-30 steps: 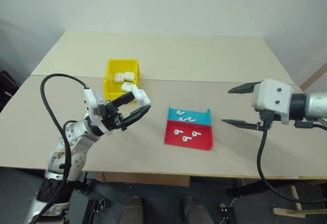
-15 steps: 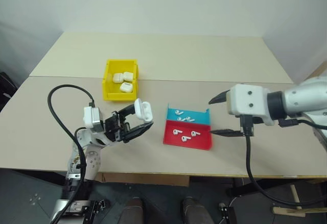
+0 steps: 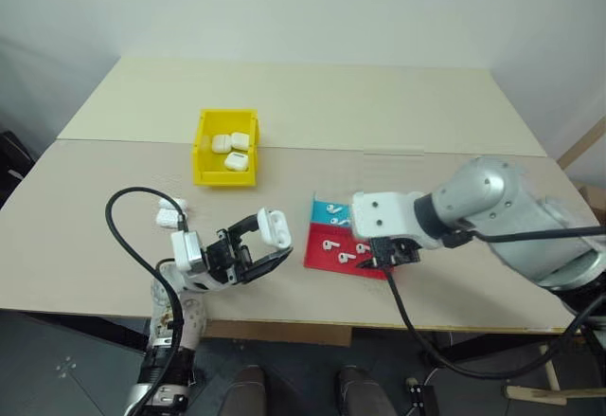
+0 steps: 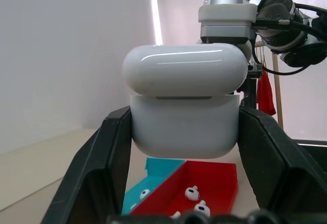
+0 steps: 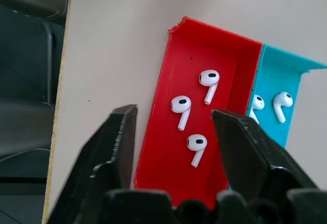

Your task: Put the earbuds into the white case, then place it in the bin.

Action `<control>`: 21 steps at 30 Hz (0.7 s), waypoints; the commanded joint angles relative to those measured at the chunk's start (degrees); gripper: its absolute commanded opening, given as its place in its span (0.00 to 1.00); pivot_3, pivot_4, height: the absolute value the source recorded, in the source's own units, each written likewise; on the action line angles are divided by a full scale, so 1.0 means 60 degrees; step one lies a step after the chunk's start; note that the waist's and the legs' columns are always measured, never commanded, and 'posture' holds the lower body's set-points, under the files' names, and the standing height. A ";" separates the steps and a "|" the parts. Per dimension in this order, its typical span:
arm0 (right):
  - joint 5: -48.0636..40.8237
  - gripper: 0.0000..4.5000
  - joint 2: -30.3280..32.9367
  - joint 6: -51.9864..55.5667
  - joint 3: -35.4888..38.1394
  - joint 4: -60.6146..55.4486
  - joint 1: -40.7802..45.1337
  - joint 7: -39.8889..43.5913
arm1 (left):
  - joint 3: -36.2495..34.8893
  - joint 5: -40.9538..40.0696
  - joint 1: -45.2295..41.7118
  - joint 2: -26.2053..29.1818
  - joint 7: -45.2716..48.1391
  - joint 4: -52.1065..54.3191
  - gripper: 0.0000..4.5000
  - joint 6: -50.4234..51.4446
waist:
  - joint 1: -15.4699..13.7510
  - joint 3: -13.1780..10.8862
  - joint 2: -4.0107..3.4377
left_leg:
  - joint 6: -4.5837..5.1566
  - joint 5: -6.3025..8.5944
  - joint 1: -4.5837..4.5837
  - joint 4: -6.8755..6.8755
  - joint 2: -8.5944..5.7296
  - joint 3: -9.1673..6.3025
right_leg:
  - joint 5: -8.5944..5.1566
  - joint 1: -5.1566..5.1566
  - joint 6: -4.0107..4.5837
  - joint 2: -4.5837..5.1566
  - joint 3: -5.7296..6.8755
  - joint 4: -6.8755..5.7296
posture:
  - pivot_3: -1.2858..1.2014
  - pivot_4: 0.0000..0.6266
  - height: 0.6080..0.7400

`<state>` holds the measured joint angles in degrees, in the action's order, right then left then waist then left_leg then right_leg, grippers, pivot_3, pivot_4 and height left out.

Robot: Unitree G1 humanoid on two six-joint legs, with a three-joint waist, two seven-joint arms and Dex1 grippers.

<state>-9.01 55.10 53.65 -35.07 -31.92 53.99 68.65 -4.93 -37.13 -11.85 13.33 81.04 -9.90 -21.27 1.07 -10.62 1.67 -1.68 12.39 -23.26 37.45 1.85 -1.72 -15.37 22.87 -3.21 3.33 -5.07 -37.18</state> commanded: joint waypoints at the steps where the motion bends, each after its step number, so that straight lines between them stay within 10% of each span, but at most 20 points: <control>1: 0.0448 0.64 -0.0295 0.0249 -0.0350 0.0035 0.0413 -0.0026 | -0.0101 -0.0446 0.0162 0.0181 0.0693 0.0321 0.61 -0.0072 | 0.0005 0.0000 0.0000 | 0.0000 0.0000 -0.0003 0.0001 0.0001 -0.0001 | 0.0002 0.0007 0.0003 -0.0001 0.0000 -0.0004 | 0.52 0.24 1.00; 21: 0.1562 0.64 -0.1693 0.0867 -0.1857 0.1394 0.0652 -0.0318 | -0.0231 -0.0858 0.0539 0.0334 0.1627 0.0764 0.61 -0.0059 | 0.0025 0.0004 -0.0004 | 0.0003 0.0001 -0.0011 0.0011 0.0006 -0.0002 | 0.0006 0.0019 0.0010 -0.0006 0.0003 -0.0014 | 0.52 0.24 1.00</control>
<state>-0.69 45.07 58.89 -46.62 -23.15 57.03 67.31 -5.59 -40.89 -8.89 15.27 90.64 -7.71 -21.14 1.21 -10.60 1.65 -1.67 12.39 -23.34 37.51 1.89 -1.73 -15.34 22.99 -3.15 3.30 -5.05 -37.27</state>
